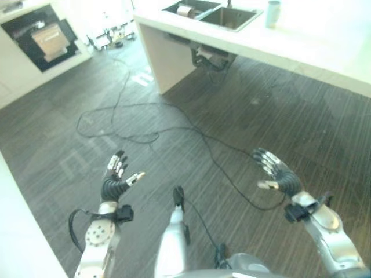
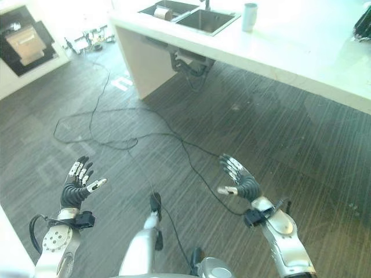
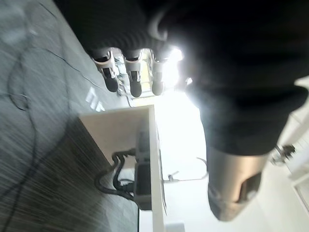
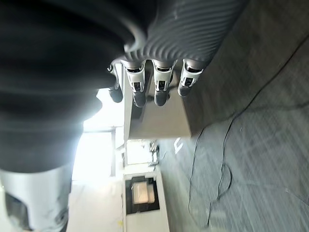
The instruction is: Place the dishes in the dishwasher.
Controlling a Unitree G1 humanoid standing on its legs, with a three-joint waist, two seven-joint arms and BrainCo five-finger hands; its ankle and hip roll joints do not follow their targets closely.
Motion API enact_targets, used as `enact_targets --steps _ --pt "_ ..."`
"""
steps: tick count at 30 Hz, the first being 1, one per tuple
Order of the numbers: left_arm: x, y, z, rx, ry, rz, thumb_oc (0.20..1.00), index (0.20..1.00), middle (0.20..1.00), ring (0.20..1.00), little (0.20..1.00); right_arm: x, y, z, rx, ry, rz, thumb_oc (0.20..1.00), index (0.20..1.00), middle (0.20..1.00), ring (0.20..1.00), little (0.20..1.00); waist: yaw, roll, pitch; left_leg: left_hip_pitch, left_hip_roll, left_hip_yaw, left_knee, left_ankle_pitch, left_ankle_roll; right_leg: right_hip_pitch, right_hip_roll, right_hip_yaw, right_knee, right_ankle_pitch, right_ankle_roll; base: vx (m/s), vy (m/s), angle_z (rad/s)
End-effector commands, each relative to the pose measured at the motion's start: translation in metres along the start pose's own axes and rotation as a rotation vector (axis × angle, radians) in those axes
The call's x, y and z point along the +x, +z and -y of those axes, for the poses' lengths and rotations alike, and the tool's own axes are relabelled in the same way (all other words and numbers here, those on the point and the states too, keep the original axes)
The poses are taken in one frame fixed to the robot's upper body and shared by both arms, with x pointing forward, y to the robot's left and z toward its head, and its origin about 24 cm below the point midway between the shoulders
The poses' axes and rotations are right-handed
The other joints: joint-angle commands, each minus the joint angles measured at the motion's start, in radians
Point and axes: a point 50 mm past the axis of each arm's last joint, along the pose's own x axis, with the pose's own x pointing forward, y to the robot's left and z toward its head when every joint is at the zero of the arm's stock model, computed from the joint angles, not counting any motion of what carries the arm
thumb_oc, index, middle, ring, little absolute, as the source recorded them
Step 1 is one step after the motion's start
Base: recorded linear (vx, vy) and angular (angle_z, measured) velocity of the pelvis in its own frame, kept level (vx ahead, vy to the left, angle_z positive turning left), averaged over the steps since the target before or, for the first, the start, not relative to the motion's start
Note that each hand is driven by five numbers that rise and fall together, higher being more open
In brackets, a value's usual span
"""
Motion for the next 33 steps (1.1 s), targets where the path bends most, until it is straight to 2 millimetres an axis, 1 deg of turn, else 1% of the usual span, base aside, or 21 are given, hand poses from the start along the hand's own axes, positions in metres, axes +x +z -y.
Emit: enact_targets --steps 1,2,4,7,8,10,12,13,15,16,18,19,22,24,27,28,29,30,31,32,33 --pt "0.006 0.039 -0.001 0.056 -0.098 0.178 1.000 1.000 1.000 1.000 1.000 0.011 0.034 -0.010 0.032 0.001 0.216 1.000 1.000 1.000 1.000 1.000 0.051 -0.060 -0.102 0.102 -0.011 -0.002 -0.020 0.080 -0.045 0.232 -0.138 0.040 -0.033 -0.092 0.169 0.58 0.359 -0.06" --pt "0.009 0.042 0.001 0.073 -0.131 0.187 1.000 1.000 1.000 1.000 1.000 0.013 0.035 -0.012 0.050 -0.016 0.219 1.000 1.000 1.000 1.000 1.000 0.064 -0.077 -0.122 0.124 -0.048 -0.018 -0.025 0.062 -0.017 0.217 -0.172 0.020 0.043 -0.026 0.213 0.67 0.430 0.26" --pt "0.013 0.046 0.002 0.087 -0.165 0.195 1.000 1.000 1.000 1.000 1.000 0.015 0.036 -0.015 0.059 -0.037 0.226 1.000 1.000 1.000 1.000 1.000 0.074 -0.085 -0.139 0.163 -0.082 -0.047 -0.048 0.049 0.013 0.173 -0.207 0.010 0.187 0.067 0.247 0.43 0.319 0.45" --pt "0.018 0.049 0.005 0.110 -0.200 0.193 1.000 1.000 1.000 1.000 1.000 0.019 0.036 -0.021 0.069 -0.072 0.236 1.000 1.000 1.000 1.000 1.000 0.088 -0.061 -0.162 0.213 -0.129 -0.112 -0.049 0.008 0.057 0.080 -0.232 0.032 0.526 0.184 0.243 0.46 0.395 0.36" --pt "0.017 0.047 0.004 0.118 -0.174 0.184 1.000 1.000 1.000 1.000 1.000 0.022 0.037 -0.026 0.077 -0.055 0.234 1.000 1.000 1.000 1.000 1.000 0.063 -0.042 -0.156 0.278 -0.140 -0.112 -0.052 -0.026 0.071 -0.074 -0.230 0.053 0.649 0.203 0.223 0.42 0.361 0.41" --pt "0.019 0.048 0.004 0.119 -0.170 0.185 1.000 1.000 1.000 1.000 1.000 0.022 0.034 -0.028 0.076 -0.055 0.229 1.000 1.000 1.000 1.000 1.000 0.054 -0.034 -0.154 0.291 -0.146 -0.127 -0.056 -0.030 0.076 -0.133 -0.189 0.049 0.619 0.146 0.197 0.29 0.160 0.35" --pt "0.019 0.050 0.001 0.110 -0.174 0.192 1.000 1.000 1.000 1.000 1.000 0.019 0.033 -0.026 0.075 -0.058 0.223 1.000 1.000 1.000 1.000 1.000 0.041 -0.044 -0.144 0.319 -0.164 -0.142 -0.063 -0.035 0.076 -0.181 -0.156 0.001 0.469 0.112 0.191 0.45 -0.007 0.58" --pt "0.018 0.053 -0.002 0.103 -0.183 0.191 1.000 1.000 1.000 1.000 1.000 0.013 0.031 -0.020 0.076 -0.071 0.222 1.000 1.000 1.000 1.000 1.000 0.012 -0.063 -0.125 0.374 -0.171 -0.158 -0.071 -0.070 0.063 -0.206 -0.145 -0.050 0.208 0.132 0.194 0.58 -0.083 0.73" --pt "0.016 0.050 -0.001 0.102 -0.195 0.180 1.000 1.000 1.000 1.000 1.000 0.008 0.030 -0.015 0.079 -0.080 0.221 1.000 1.000 1.000 1.000 1.000 -0.015 -0.072 -0.120 0.401 -0.174 -0.171 -0.071 -0.100 0.056 -0.206 -0.125 -0.032 0.034 0.146 0.197 0.57 -0.096 0.61" --pt "0.015 0.047 0.003 0.099 -0.207 0.170 1.000 1.000 1.000 1.000 1.000 0.004 0.029 -0.013 0.082 -0.083 0.219 1.000 1.000 1.000 1.000 1.000 -0.043 -0.080 -0.118 0.433 -0.184 -0.186 -0.071 -0.127 0.057 -0.225 -0.118 0.010 -0.077 0.217 0.216 0.53 -0.088 0.45" --pt "0.013 0.045 0.011 0.097 -0.235 0.173 1.000 1.000 1.000 1.000 1.000 0.001 0.031 -0.012 0.101 -0.090 0.225 1.000 1.000 1.000 1.000 1.000 -0.076 -0.072 -0.116 0.479 -0.183 -0.212 -0.071 -0.155 0.061 -0.281 -0.114 0.045 -0.123 0.274 0.226 0.60 -0.110 0.72" --pt "0.014 0.045 0.020 0.090 -0.264 0.199 1.000 1.000 1.000 1.000 1.000 0.004 0.034 -0.011 0.101 -0.099 0.247 1.000 1.000 1.000 1.000 1.000 -0.095 -0.085 -0.121 0.513 -0.201 -0.266 -0.071 -0.185 0.074 -0.277 -0.111 0.100 -0.144 0.298 0.212 0.65 -0.183 1.05" --pt "0.015 0.050 0.021 0.094 -0.243 0.229 1.000 1.000 1.000 1.000 1.000 0.005 0.039 -0.006 0.080 -0.098 0.252 1.000 1.000 1.000 1.000 1.000 -0.086 -0.090 -0.152 0.539 -0.199 -0.262 -0.071 -0.205 0.067 -0.224 -0.112 0.062 -0.155 0.296 0.204 0.46 -0.187 0.64" --pt "0.015 0.054 0.015 0.067 -0.217 0.221 1.000 1.000 1.000 1.000 1.000 0.006 0.046 0.000 0.070 -0.108 0.260 1.000 1.000 1.000 1.000 1.000 -0.088 -0.084 -0.177 0.557 -0.179 -0.237 -0.021 -0.223 0.039 -0.193 -0.107 0.055 -0.149 0.271 0.181 0.37 -0.147 -0.08" --pt "0.015 0.054 0.014 0.060 -0.215 0.224 1.000 1.000 1.000 1.000 1.000 0.004 0.051 0.003 0.036 -0.112 0.280 1.000 1.000 1.000 1.000 1.000 -0.092 -0.078 -0.187 0.514 -0.153 -0.211 0.116 -0.162 0.001 -0.161 -0.098 0.050 -0.160 0.249 0.154 0.28 -0.137 0.03" --pt "0.014 0.053 0.014 0.052 -0.199 0.216 1.000 1.000 1.000 1.000 1.000 0.004 0.053 0.005 0.023 -0.108 0.284 1.000 1.000 1.000 1.000 1.000 -0.095 -0.079 -0.187 0.474 -0.143 -0.198 0.283 -0.082 -0.030 -0.135 -0.095 0.046 -0.165 0.228 0.132 0.25 -0.162 -0.22" --pt "0.014 0.051 0.014 0.050 -0.189 0.214 1.000 1.000 1.000 1.000 1.000 0.003 0.054 0.006 0.015 -0.104 0.284 1.000 1.000 1.000 1.000 1.000 -0.093 -0.085 -0.184 0.426 -0.146 -0.191 0.402 -0.034 -0.044 -0.116 -0.097 0.047 -0.164 0.214 0.119 0.28 -0.163 -0.16" --pt "0.013 0.051 0.014 0.049 -0.185 0.214 1.000 1.000 1.000 1.000 1.000 0.003 0.054 0.006 0.009 -0.102 0.283 1.000 1.000 1.000 1.000 1.000 -0.091 -0.082 -0.182 0.400 -0.145 -0.188 0.478 -0.036 -0.048 -0.103 -0.091 0.047 -0.164 0.203 0.114 0.23 -0.146 -0.07" --pt "0.011 0.050 0.014 0.042 -0.180 0.212 1.000 1.000 1.000 1.000 1.000 0.001 0.055 0.005 -0.007 -0.094 0.282 1.000 1.000 1.000 1.000 1.000 -0.083 -0.099 -0.170 0.309 -0.178 -0.180 0.667 -0.020 -0.049 -0.085 -0.106 0.060 -0.155 0.190 0.098 0.23 -0.126 -0.08" --pt "0.008 0.048 0.015 0.037 -0.179 0.206 1.000 1.000 1.000 1.000 1.000 0.000 0.054 0.005 -0.019 -0.089 0.280 1.000 1.000 1.000 1.000 1.000 -0.075 -0.111 -0.160 0.215 -0.196 -0.172 0.796 -0.013 -0.047 -0.068 -0.112 0.068 -0.150 0.181 0.085 0.23 -0.145 -0.32" --pt "0.008 0.046 0.017 0.043 -0.191 0.204 1.000 1.000 1.000 1.000 1.000 0.000 0.054 0.007 -0.033 -0.099 0.277 1.000 1.000 1.000 1.000 1.000 -0.066 -0.124 -0.146 0.087 -0.177 -0.150 0.884 -0.025 -0.032 -0.049 -0.113 0.068 -0.148 0.173 0.075 0.20 -0.098 -0.44"
